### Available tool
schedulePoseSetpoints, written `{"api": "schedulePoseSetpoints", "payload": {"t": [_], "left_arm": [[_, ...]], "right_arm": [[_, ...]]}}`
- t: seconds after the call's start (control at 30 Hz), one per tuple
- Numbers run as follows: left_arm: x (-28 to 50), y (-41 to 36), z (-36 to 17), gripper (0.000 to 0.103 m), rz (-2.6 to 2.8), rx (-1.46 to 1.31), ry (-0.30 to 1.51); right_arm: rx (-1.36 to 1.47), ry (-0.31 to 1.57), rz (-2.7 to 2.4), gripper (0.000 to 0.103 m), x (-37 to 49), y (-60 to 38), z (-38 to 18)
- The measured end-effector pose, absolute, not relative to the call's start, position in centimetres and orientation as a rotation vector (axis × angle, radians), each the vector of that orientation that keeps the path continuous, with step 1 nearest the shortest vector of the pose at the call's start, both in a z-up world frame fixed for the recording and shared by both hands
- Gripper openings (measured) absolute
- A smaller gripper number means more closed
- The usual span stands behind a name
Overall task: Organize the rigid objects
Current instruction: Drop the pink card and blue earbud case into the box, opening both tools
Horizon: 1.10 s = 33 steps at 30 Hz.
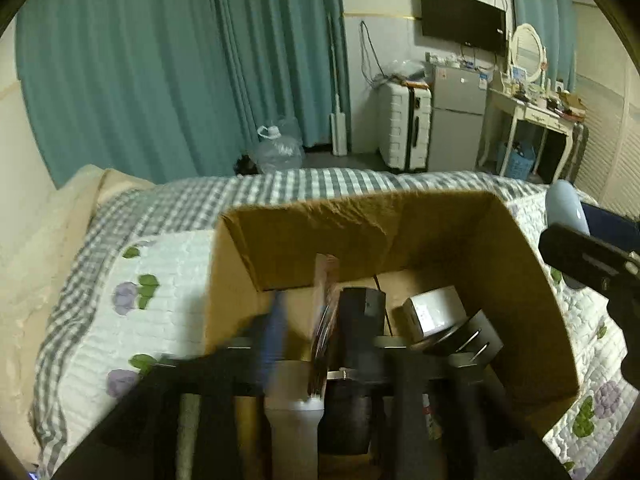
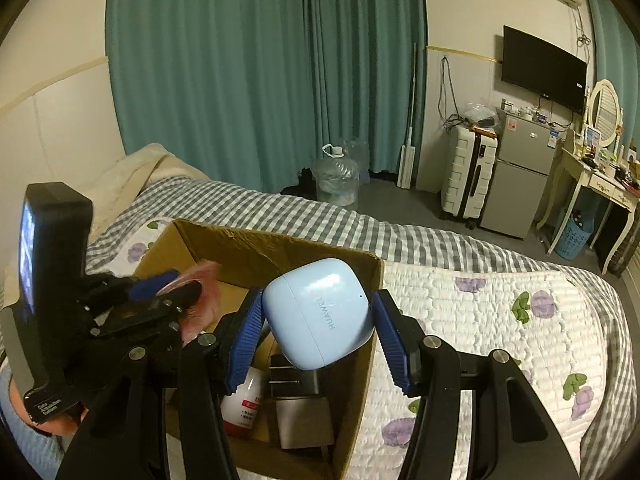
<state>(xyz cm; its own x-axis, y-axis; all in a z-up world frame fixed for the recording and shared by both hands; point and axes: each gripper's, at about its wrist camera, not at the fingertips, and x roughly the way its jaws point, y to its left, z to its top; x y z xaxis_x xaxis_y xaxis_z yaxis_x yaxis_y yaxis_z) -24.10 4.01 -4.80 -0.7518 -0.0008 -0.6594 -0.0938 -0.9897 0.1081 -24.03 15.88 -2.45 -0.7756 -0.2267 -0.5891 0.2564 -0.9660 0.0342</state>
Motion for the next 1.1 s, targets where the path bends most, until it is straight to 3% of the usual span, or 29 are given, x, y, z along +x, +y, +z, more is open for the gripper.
{"api": "schedulePoseSetpoints", "payload": {"t": [0.03,0.4,0.83,0.9,0.93,0.97,1.1], "left_arm": [[-23.4,3.9,-3.9,0.062,2.914,-1.041,0.191],[-19.1,1.8,2.3,0.066,2.989,-0.885,0.167],[-23.2,-0.3,-3.0,0.066,3.02,-0.997,0.155],[-23.5,-0.3,-3.7,0.066,3.011,-1.014,0.144],[-23.5,-0.3,-3.9,0.066,3.011,-1.017,0.144],[-23.5,-0.2,-4.0,0.066,3.011,-1.019,0.144],[-22.2,0.3,-2.6,0.066,3.015,-0.976,0.151]], "right_arm": [[0.897,0.07,-2.743,0.055,-23.8,16.0,-2.2],[0.756,0.116,-2.775,0.055,-21.9,14.4,3.2],[1.001,0.216,-2.684,0.055,-30.2,10.8,-5.9],[1.014,0.23,-2.69,0.061,-30.3,11.0,-6.4],[1.001,0.233,-2.713,0.076,-30.2,11.1,-6.5],[0.989,0.223,-2.735,0.08,-30.0,11.4,-6.4],[0.949,0.159,-2.764,0.08,-29.1,12.6,-4.9]]}}
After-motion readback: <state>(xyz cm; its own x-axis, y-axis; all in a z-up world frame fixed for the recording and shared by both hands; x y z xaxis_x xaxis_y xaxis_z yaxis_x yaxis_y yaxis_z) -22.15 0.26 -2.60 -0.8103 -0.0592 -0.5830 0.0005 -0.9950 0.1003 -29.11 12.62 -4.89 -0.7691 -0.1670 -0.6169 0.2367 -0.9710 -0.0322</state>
